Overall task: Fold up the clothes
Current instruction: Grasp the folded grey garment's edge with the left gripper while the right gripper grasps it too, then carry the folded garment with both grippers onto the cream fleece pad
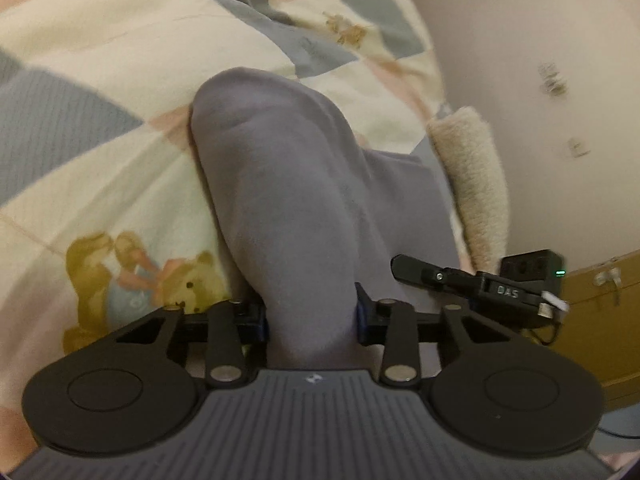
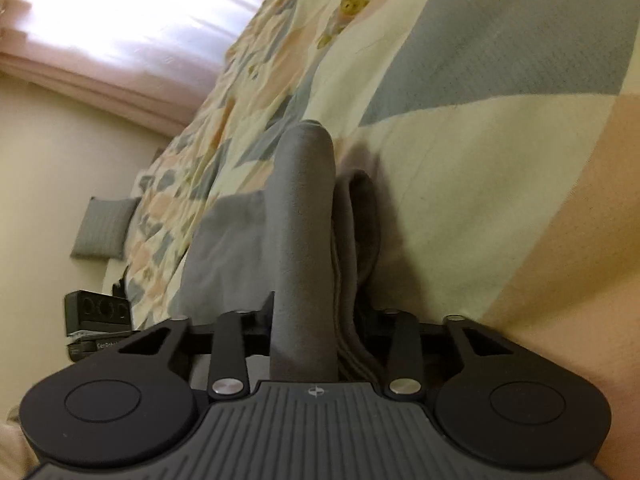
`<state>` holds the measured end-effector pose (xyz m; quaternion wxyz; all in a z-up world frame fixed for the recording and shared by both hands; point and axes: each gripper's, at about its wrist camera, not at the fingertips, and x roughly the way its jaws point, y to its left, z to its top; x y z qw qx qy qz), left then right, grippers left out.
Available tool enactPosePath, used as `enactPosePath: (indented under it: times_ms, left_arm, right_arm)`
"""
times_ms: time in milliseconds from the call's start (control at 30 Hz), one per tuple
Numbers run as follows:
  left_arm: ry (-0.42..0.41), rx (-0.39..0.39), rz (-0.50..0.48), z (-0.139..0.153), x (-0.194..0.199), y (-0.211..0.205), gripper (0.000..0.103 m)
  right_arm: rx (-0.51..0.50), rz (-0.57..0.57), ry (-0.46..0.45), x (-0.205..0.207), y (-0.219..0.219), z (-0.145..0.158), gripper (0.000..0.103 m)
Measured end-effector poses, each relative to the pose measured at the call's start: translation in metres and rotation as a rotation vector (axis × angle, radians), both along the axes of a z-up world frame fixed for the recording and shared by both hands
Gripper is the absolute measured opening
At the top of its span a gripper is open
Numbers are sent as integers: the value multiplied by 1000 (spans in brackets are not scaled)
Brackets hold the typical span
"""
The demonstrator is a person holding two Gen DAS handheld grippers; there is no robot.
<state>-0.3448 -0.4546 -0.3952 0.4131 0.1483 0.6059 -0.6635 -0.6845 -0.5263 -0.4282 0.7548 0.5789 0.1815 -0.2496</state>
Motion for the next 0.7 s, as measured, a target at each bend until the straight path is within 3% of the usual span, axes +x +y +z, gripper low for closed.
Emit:
enactPosePath:
  times_ms: [100, 167, 267, 400, 567, 700]
  left_arm:
    - [-148, 57, -72, 31, -21, -18, 28]
    - [-267, 31, -152, 59, -47, -32, 28]
    - [-294, -41, -308, 91, -85, -56, 28]
    - [-325, -136, -518, 133, -137, -88, 28]
    - [-280, -244, -787, 144, -225, -143, 29]
    - [-280, -357, -949, 152, -298, -188, 29]
  right_arm:
    - [16, -45, 39, 3, 7, 16, 30]
    - [30, -99, 43, -2, 14, 31, 30]
    - [37, -227, 32, -17, 31, 54, 29]
    - [21, -485, 9, -60, 68, 95, 29]
    - [-50, -823, 24, -108, 106, 135, 29]
    - [-95, -1031, 1, -142, 99, 138, 29]
